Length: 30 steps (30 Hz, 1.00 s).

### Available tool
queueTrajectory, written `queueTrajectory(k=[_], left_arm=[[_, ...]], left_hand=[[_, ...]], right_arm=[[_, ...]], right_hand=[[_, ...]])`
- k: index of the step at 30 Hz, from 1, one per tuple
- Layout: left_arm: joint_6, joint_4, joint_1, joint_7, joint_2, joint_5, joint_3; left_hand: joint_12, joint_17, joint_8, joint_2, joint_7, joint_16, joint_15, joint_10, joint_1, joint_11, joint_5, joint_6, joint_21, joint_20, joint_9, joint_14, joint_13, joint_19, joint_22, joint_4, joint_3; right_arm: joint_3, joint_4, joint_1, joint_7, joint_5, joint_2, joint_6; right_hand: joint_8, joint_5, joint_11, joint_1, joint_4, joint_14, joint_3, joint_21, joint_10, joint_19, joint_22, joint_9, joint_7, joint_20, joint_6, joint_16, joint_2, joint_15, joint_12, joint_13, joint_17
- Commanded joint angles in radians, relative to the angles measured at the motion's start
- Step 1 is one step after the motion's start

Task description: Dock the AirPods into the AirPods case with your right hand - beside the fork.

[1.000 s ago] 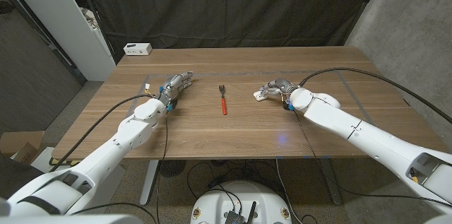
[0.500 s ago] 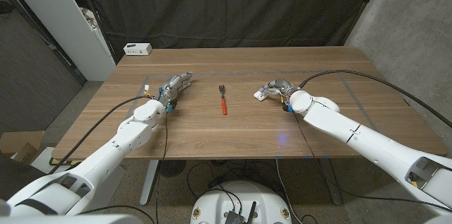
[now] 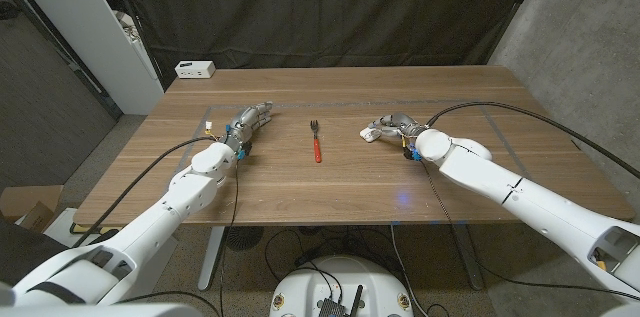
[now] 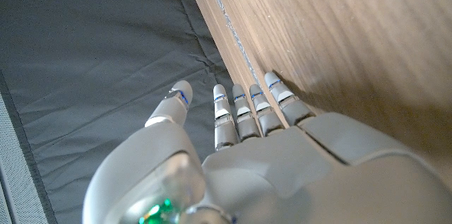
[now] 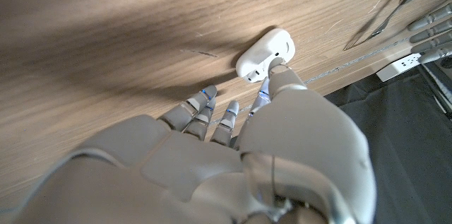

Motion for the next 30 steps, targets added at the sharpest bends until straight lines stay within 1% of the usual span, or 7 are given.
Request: queueTrajectory(k=[1,6,13,17,23,26,30], left_arm=[[-0.011,0.003,-0.003,0.004,-0.01,0.007,0.004],[-0.006,-0.013,0.004,0.014,-0.003,0.01,0.002],[-0.005,-0.021,0.008,0.019,0.0,0.011,-0.001],[0.002,-0.027,0.012,0.021,0.004,0.008,-0.004],[0.007,-0.036,0.021,0.022,0.011,0.003,-0.007],[0.006,-0.039,0.025,0.021,0.014,0.001,-0.01],[0.012,-0.048,0.031,0.026,0.018,0.0,-0.012]], left_hand=[[0.003,0.001,0.002,-0.004,-0.009,0.002,-0.008,0.006,-0.003,-0.006,0.003,0.0,-0.002,0.011,0.0,0.002,0.002,0.0,0.002,-0.001,-0.003],[0.004,0.001,0.002,-0.004,-0.008,0.002,-0.009,0.007,-0.004,-0.004,0.003,0.001,-0.002,0.012,0.0,0.002,0.002,0.0,0.002,-0.001,-0.004],[0.003,0.001,0.002,-0.004,-0.01,0.002,-0.009,0.006,-0.005,-0.005,0.003,0.002,-0.001,0.011,0.0,0.002,0.002,0.0,0.002,-0.001,-0.003],[0.004,0.001,0.001,-0.003,-0.009,0.002,-0.01,0.006,-0.005,-0.007,0.003,-0.001,-0.001,0.012,0.0,0.002,0.002,0.0,0.002,-0.001,-0.003],[0.003,0.001,0.002,-0.003,-0.008,0.002,-0.01,0.004,-0.005,-0.005,0.003,0.001,-0.001,0.012,0.0,0.002,0.002,0.0,0.002,-0.001,-0.003],[0.003,0.001,0.002,-0.003,-0.01,0.001,-0.01,0.004,-0.005,-0.005,0.003,0.0,-0.002,0.013,0.0,0.002,0.002,0.0,0.002,-0.001,-0.003],[0.003,0.001,0.002,-0.002,-0.008,0.002,-0.01,0.005,-0.005,-0.005,0.003,-0.001,-0.002,0.013,0.0,0.003,0.002,0.0,0.002,-0.001,-0.003]], right_arm=[[0.014,0.009,0.02,0.111,0.016,-0.06,0.073],[-0.006,0.028,0.057,0.175,-0.013,-0.08,0.091],[-0.055,0.071,0.12,0.251,-0.087,-0.082,0.106],[-0.065,0.092,0.131,0.264,-0.115,-0.073,0.122],[-0.079,0.122,0.141,0.272,-0.156,-0.055,0.143],[-0.075,0.131,0.142,0.272,-0.165,-0.048,0.15],[-0.073,0.135,0.146,0.278,-0.181,-0.046,0.156]], right_hand=[[-0.002,0.0,-0.001,-0.002,-0.003,-0.016,-0.001,-0.002,-0.019,-0.011,0.004,-0.001,0.0,0.0,-0.029,-0.006,0.003,-0.113,-0.004,0.002,0.003],[0.0,0.002,-0.011,0.016,-0.01,-0.027,0.011,-0.002,-0.038,-0.021,0.003,-0.002,-0.001,-0.003,-0.057,-0.008,0.017,-0.116,-0.005,0.002,0.003],[0.002,-0.001,-0.025,0.029,-0.005,-0.051,0.029,-0.004,-0.072,-0.038,0.004,-0.003,-0.002,-0.013,-0.092,-0.011,0.04,-0.12,-0.009,0.003,0.008],[0.003,-0.002,-0.022,0.031,-0.002,-0.051,0.034,-0.004,-0.075,-0.041,0.004,-0.003,-0.002,-0.015,-0.099,-0.009,0.046,-0.123,-0.007,0.003,0.01],[0.004,-0.003,-0.028,0.031,0.002,-0.047,0.038,-0.001,-0.076,-0.038,0.004,-0.003,-0.002,-0.018,-0.107,-0.005,0.048,-0.127,-0.004,0.003,0.012],[0.007,-0.004,-0.035,0.031,0.007,-0.039,0.044,0.002,-0.071,-0.035,0.004,-0.003,-0.003,-0.025,-0.11,0.001,0.052,-0.133,0.001,0.003,0.015],[0.012,-0.004,-0.036,0.028,0.014,-0.034,0.049,0.004,-0.061,-0.033,0.004,-0.003,-0.003,-0.024,-0.106,0.006,0.055,-0.137,0.007,0.003,0.019]])
